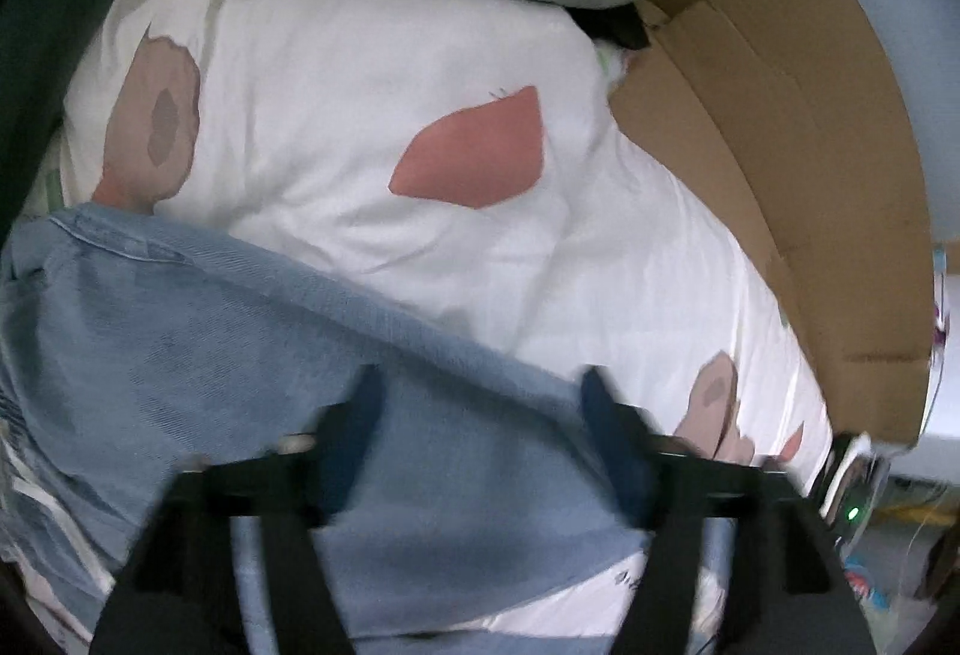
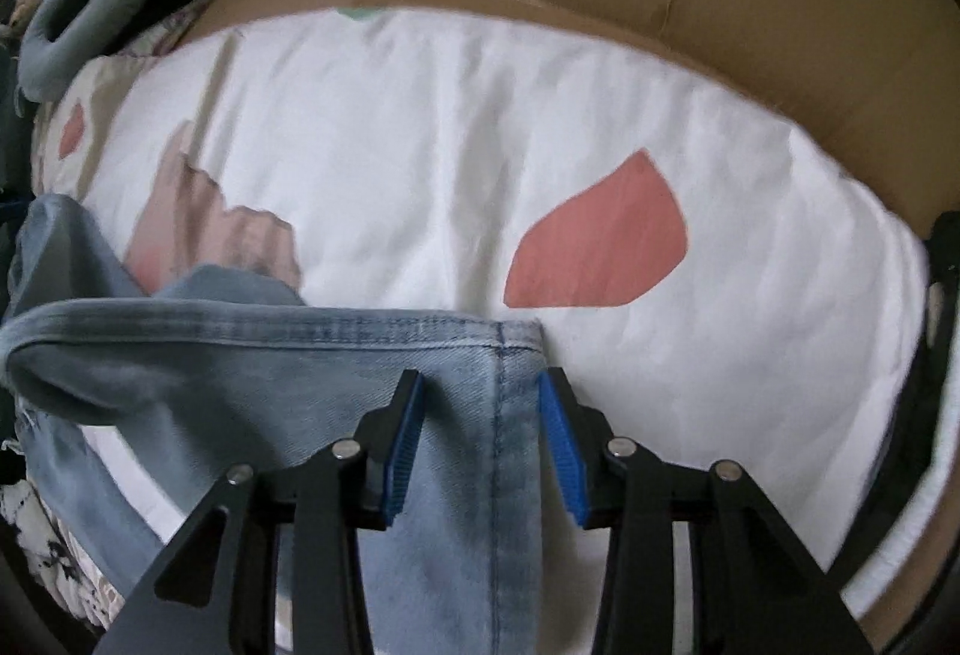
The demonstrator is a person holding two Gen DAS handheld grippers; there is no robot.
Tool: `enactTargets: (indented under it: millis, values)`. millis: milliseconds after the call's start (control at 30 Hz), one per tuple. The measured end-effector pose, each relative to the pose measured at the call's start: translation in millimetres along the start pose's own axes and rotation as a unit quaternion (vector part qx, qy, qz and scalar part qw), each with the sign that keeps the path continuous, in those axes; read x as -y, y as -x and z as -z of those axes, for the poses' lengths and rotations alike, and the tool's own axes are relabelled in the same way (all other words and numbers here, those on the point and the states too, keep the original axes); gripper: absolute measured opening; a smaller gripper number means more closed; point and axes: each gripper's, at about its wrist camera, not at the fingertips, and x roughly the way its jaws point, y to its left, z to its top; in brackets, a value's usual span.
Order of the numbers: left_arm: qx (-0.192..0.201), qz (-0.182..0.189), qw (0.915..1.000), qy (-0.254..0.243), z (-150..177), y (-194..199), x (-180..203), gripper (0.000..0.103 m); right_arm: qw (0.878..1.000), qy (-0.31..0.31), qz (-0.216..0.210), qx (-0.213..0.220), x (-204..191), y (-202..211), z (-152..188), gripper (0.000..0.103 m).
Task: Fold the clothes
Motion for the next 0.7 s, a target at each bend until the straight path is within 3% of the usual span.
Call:
enactTargets:
  millis: [333,400,500,567,700]
  values:
    - [0.007,0.02,0.9996,0.021,-7.4,-28.0,-8.4,0.071,0.999,0.01,0.017,0.033,-1.3,-7.5,7.5,0.036]
    - [0.019,0.015,0.9995,0.019,-8.5,-26.0,-10.3,0.057,0.999,0.005,0.023,0.03,-2.5,-6.2,7.5,0.035]
    - [0.013,0.037,0.9985,0.038,-11.2,-26.5,-18.0,0.039,0.999,0.0,0.028,0.03,-6.8,2.4,10.0,0.016]
    - [0.009,0.039,0.9978,0.053,-12.3,-27.0,-24.1,0.021,0.999,0.007,0.031,0.037,-8.9,15.0,12.8,0.015]
    - [0.016,0.056,0.9958,0.071,-14.7,-22.7,-33.9,0.01,0.997,0.015,0.042,0.064,-8.7,46.0,17.5,0.013]
